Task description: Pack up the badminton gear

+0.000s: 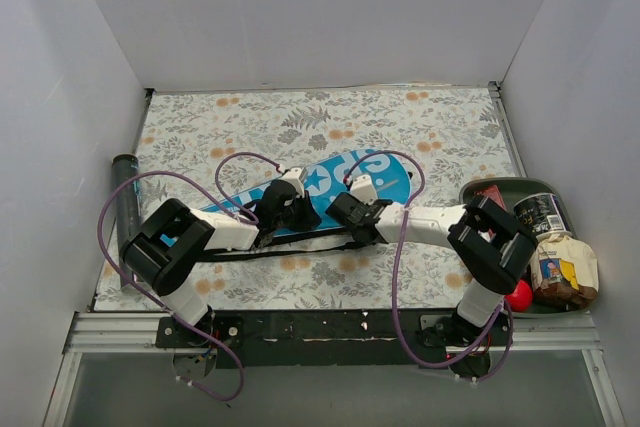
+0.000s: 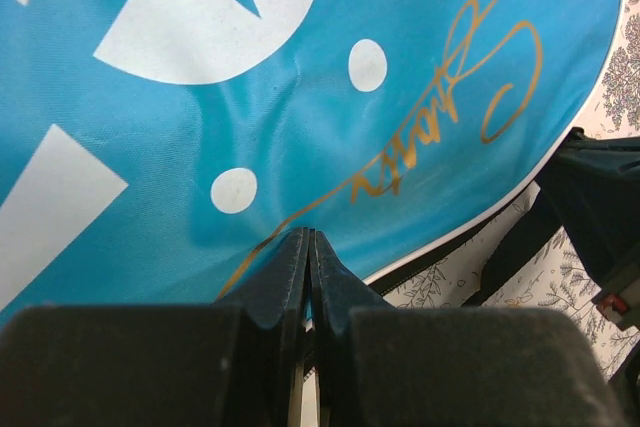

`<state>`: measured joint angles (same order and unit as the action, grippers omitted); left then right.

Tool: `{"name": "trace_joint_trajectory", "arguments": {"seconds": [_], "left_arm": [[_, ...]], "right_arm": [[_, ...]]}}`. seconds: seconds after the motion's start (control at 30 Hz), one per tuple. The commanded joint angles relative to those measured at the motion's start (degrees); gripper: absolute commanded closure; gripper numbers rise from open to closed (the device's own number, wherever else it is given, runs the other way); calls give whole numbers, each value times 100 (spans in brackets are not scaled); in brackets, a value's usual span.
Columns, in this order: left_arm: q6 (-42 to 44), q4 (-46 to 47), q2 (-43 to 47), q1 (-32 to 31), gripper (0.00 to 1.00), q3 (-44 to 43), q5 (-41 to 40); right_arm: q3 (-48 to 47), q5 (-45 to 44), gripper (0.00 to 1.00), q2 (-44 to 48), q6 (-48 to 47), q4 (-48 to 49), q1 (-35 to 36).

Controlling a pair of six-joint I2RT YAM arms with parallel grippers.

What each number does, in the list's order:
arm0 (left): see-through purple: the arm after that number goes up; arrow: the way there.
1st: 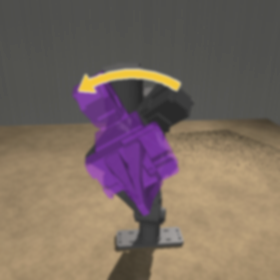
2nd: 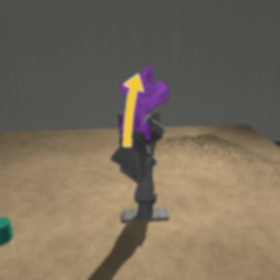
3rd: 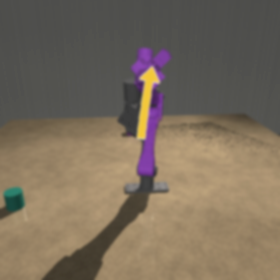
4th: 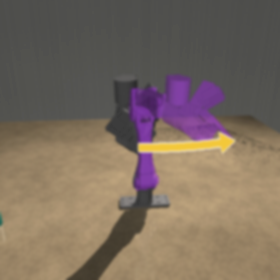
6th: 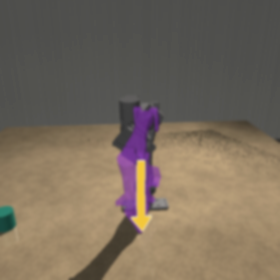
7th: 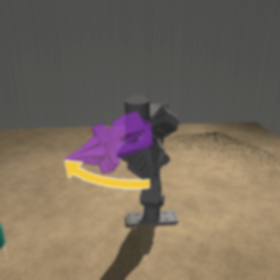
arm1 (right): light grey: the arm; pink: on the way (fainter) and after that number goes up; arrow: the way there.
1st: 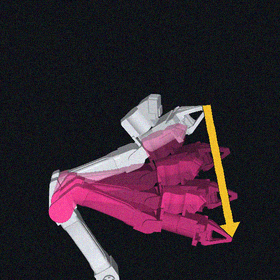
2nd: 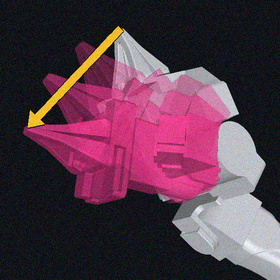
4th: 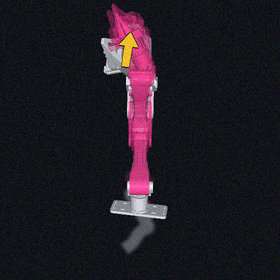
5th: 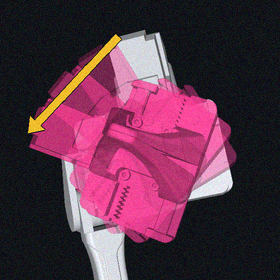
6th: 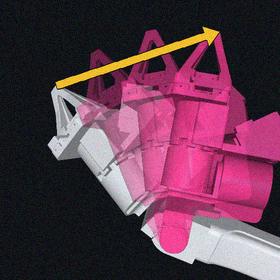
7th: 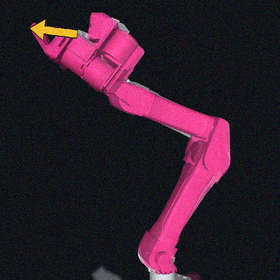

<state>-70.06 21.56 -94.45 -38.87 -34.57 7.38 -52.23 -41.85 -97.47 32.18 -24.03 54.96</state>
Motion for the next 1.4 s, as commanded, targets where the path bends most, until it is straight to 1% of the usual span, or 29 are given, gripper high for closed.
{"name": "trace_joint_trajectory", "arguments": {"seconds": [0.0,0.07,0.17,0.3,0.33,0.47,0.5,0.53,0.57,0.6,0.63,0.67,0.77,0.87,0.93,1.0,1.03,1.1,1.17,1.2,1.33,1.37], "left_arm": [[168,-1031,-328,-156,100,240,80],[168,-1031,-319,-156,100,249,80],[168,-1022,-284,-156,100,266,80],[160,-1057,-118,-156,100,284,89],[133,-1110,-39,-156,100,284,193],[-121,-1198,760,-252,100,223,536],[-148,-1294,1145,-305,96,153,502],[-157,-1547,1349,-357,93,74,397],[-122,-1715,1499,-419,89,-127,100],[-69,-1899,1735,-428,84,-234,-77],[-60,-2310,1790,-428,74,-330,-279],[-43,-2462,1816,-428,69,-523,-663],[-51,-2964,1738,-419,68,-761,-1088],[-43,-3298,1659,-419,60,-955,-1282],[63,-3561,1615,-419,62,-1122,-1414],[124,-3746,1579,-419,61,-1227,-1528],[194,-3904,1579,-419,59,-1306,-1563],[291,-4028,1597,-419,49,-1351,-1608],[502,-4212,1606,-419,45,-1438,-1678],[572,-4274,1588,-411,41,-1491,-1722],[1072,-4563,1387,-419,35,-1746,-2161],[1335,-4599,1316,-411,34,-1886,-2266]], "right_arm": [[99,2629,99,-343,789,874,349],[73,2402,99,-317,912,585,331],[142,2286,99,-220,1035,382,226],[388,2006,99,262,1106,198,-37],[415,1944,99,368,1080,101,-99],[433,1725,99,817,861,-189,-477],[433,1663,99,948,816,-251,-599],[415,1610,99,1019,781,-373,-661],[424,1575,99,1080,763,-409,-723],[450,1574,99,1212,711,-444,-863],[485,1574,99,1291,684,-444,-916],[564,1574,99,1370,667,-444,-969],[696,1539,99,1617,596,-541,-1197],[801,1504,99,1863,491,-611,-1408],[907,1530,99,2021,351,-603,-1707],[960,1627,99,2127,210,-585,-2075],[969,1644,99,2162,140,-550,-2190],[943,1715,99,2215,-63,-532,-2488],[864,1750,99,2206,-238,-497,-2647],[820,1811,99,2180,-309,-497,-2814],[644,1926,99,2109,-467,-471,-2947],[635,1952,99,2118,-494,-462,-2956]]}}
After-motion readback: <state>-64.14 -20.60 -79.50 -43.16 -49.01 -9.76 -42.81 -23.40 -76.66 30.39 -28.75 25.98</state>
